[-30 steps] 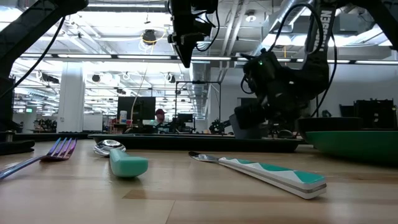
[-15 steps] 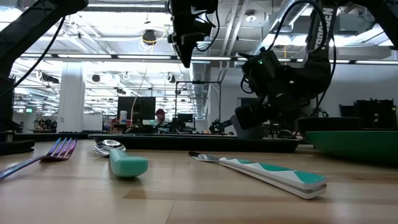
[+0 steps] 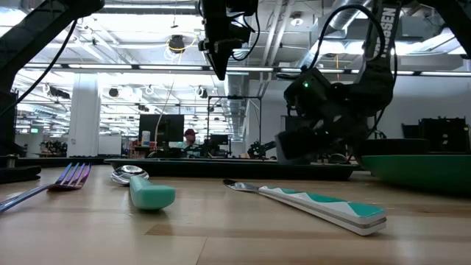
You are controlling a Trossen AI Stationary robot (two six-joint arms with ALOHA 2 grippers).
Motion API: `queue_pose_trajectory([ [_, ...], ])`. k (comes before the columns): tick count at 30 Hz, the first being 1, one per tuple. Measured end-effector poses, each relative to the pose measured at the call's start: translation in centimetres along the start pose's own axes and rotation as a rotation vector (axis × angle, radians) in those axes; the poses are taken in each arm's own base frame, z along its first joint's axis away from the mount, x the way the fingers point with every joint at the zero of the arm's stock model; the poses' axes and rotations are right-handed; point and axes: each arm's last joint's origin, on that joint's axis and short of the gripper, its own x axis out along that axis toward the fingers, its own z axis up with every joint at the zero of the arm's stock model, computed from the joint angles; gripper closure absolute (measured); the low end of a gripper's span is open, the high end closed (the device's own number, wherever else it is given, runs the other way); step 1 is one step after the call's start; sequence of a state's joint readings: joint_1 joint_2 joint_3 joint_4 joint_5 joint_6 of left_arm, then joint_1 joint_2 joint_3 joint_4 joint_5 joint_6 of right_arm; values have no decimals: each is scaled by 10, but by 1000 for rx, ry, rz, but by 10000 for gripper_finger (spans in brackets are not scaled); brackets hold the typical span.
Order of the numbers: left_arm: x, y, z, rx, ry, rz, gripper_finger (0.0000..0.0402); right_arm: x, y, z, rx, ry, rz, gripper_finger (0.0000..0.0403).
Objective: Set up tray
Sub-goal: Put the gray mug into the black tray
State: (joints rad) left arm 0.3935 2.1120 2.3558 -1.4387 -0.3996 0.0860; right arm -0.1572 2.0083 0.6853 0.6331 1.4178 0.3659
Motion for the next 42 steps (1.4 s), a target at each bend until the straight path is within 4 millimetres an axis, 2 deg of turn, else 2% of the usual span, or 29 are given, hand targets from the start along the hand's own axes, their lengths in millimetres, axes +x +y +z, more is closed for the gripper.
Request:
queue_pose_trajectory([
  [11, 0, 0, 0, 0, 0, 0, 372, 1, -2, -10, 126, 69, 65, 280],
  [26, 0, 0, 0, 0, 0, 0, 372, -17, 3, -9, 125, 53, 126, 280],
  [42, 0, 0, 0, 0, 0, 0, 372, -24, 5, -9, 118, 45, 145, 280],
])
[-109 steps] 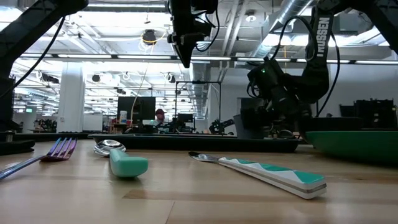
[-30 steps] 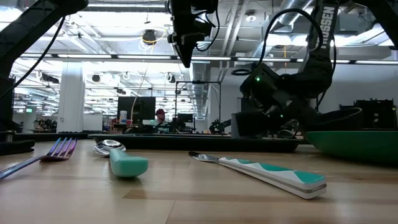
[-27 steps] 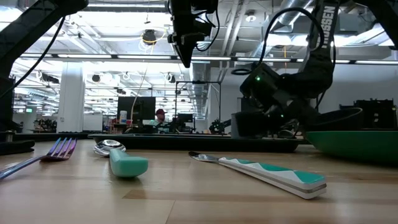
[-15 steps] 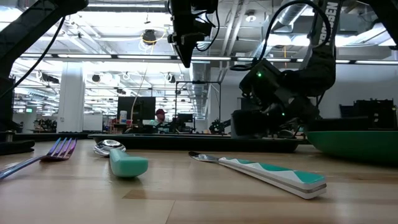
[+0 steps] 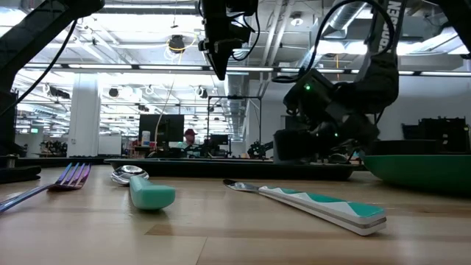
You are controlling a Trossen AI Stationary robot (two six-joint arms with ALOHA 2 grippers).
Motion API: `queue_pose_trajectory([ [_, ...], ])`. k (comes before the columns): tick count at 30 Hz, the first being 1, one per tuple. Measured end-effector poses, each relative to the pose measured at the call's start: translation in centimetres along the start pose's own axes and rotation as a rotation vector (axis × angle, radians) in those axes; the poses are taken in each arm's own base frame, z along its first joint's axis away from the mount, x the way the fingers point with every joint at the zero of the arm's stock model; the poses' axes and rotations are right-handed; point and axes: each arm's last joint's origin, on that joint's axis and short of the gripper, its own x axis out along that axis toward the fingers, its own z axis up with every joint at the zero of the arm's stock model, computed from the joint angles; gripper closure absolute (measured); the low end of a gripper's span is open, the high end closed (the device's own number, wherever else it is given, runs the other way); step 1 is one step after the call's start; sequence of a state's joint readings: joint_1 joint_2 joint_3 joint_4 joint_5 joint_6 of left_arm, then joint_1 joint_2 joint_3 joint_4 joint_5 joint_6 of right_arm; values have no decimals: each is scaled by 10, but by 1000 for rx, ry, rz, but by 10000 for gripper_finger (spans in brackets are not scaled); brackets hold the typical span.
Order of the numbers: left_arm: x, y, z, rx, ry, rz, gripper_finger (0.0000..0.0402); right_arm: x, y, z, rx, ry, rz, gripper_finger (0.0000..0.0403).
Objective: Set up tray
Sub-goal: Put the gray mug into the black tray, then put the green plate on the black tray below the gray mug
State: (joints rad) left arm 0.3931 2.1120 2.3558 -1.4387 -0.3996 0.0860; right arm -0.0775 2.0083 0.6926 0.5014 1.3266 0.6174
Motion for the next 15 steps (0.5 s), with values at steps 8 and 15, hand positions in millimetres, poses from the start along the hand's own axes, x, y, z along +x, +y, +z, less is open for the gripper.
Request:
queue_pose_trajectory([
  [8, 0, 0, 0, 0, 0, 0, 372, -18, 3, -1, -10, -46, 10, 280],
  [15, 0, 0, 0, 0, 0, 0, 372, -25, 4, -3, -26, -50, 30, 280],
])
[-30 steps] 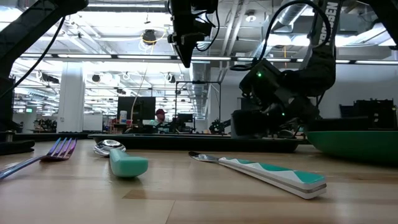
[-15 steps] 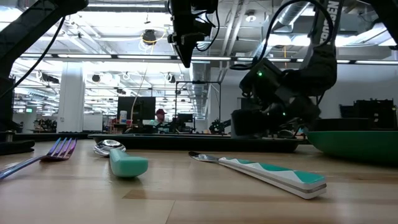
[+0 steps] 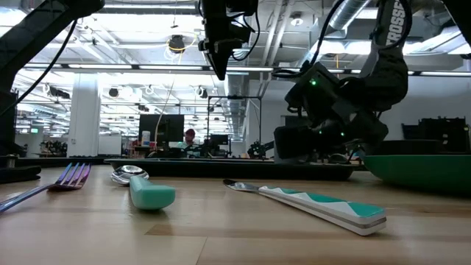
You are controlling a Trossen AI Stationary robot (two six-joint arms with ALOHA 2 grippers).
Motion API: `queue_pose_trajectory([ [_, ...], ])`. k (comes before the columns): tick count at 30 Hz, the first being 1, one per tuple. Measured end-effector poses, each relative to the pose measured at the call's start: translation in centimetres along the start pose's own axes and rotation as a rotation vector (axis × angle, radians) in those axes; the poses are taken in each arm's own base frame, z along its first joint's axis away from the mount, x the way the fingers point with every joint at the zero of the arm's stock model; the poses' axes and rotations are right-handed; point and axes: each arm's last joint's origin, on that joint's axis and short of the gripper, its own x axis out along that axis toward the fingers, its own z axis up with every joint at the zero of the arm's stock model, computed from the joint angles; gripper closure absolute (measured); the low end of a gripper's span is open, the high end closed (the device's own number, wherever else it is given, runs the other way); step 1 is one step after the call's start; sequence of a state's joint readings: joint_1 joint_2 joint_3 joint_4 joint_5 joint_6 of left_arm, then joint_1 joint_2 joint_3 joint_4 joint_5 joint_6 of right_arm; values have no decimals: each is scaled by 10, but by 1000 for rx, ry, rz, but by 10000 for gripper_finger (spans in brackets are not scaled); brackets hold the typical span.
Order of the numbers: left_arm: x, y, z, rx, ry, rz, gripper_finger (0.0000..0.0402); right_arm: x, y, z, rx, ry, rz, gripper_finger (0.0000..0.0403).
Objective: Set up tray
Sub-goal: Put the green plate on the black tray below the gray mug
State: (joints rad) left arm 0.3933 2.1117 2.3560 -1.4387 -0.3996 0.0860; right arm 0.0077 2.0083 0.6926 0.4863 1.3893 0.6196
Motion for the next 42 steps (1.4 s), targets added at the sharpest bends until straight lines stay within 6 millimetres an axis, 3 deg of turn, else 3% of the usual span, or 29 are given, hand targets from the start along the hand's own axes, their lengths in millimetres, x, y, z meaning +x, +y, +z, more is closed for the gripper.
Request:
queue_pose_trajectory([
  [4, 0, 0, 0, 0, 0, 0, 372, -12, 4, 0, 23, -9, 46, 280],
  [8, 0, 0, 0, 0, 0, 0, 372, -31, 12, 10, 163, -33, 123, 280],
  [16, 0, 0, 0, -27, 0, 0, 372, -71, 12, 72, 457, -53, 277, 280],
  [18, 0, 0, 0, -41, 0, 0, 372, -80, 8, 89, 500, -25, 388, 280],
  [21, 0, 0, 0, -69, 2, -18, 372, -93, 1, 114, 356, 12, 696, 280],
  [23, 0, -1, -1, -88, 10, -44, 372, -100, -8, 129, 273, 40, 887, 280],
  [25, 0, -3, -3, -99, 26, -68, 372, -103, -22, 145, 315, 126, 994, 280],
  [29, -2, -7, -7, -102, 69, -84, 372, -103, -60, 171, 316, 410, 1120, 280],
  [34, -6, -17, -8, -85, 79, -96, 372, -102, -110, 189, 110, 700, 1162, 281],
  [37, -9, -24, -8, -79, 78, -131, 372, -105, -129, 197, 35, 744, 1210, 281],
  [42, -15, -36, -8, -68, 74, -161, 372, -108, -142, 204, 60, 752, 1287, 281],
])
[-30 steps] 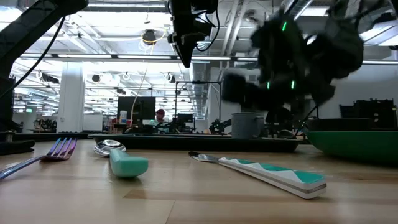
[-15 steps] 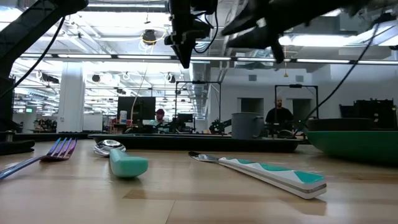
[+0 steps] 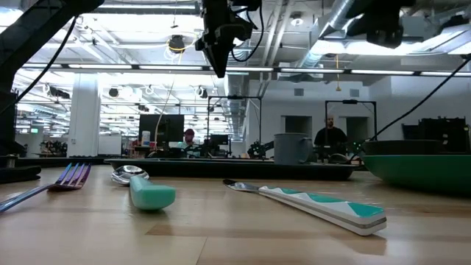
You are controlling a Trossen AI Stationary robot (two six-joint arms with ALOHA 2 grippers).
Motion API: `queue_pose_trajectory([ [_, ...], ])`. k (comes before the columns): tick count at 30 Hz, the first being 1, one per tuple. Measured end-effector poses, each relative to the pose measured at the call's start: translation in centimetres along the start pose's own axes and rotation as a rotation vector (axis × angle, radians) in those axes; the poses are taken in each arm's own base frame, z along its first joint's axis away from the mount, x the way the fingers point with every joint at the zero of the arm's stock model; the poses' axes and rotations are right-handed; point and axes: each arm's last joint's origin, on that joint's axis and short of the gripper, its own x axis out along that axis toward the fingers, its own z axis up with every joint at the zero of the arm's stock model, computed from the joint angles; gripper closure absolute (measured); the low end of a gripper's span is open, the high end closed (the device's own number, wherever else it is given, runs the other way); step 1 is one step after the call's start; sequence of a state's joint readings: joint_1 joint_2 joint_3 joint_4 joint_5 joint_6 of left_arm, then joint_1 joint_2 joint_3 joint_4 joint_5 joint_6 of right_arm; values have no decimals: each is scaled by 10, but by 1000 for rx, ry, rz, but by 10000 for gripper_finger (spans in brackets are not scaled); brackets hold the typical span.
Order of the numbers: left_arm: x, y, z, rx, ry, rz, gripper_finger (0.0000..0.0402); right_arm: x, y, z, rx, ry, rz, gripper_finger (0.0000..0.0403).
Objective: Set up tray
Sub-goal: Put the green plate on the black tray below the gray mug
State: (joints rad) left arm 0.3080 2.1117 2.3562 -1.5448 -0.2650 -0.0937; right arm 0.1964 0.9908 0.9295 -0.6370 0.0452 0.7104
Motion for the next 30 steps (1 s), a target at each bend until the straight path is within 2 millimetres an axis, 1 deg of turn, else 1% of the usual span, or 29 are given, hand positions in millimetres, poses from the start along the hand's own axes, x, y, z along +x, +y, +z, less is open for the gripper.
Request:
queue_pose_trajectory([
  [5, -4, -14, -1, 26, -8, -12, 372, 3, 4, -3, 24, 110, 114, 281],
  [9, -6, -23, -3, 50, -7, -19, 372, 16, 6, -11, 47, 291, 166, 281],
  [10, -7, -25, -4, 57, -3, -19, 372, 21, 5, -15, 63, 351, 146, 281],
  [14, -9, -32, -6, 79, 7, -22, 372, 41, 2, -42, 79, 599, -47, 281],
  [17, -10, -36, -7, 88, 4, -22, 372, 58, 7, -59, 41, 704, -117, 281],
  [20, -11, -38, -7, 94, 3, -24, 372, 76, 19, -71, 16, 722, -108, 281],
  [24, -12, -43, -8, 105, 0, -29, 372, 93, 37, -90, -28, 699, -93, 281],
  [27, -14, -51, -10, 124, 3, -81, 372, 99, 45, -102, -55, 672, -121, 281],
  [30, -17, -60, -12, 148, 0, -96, 372, 98, 48, -110, -68, 648, -160, 281],
])
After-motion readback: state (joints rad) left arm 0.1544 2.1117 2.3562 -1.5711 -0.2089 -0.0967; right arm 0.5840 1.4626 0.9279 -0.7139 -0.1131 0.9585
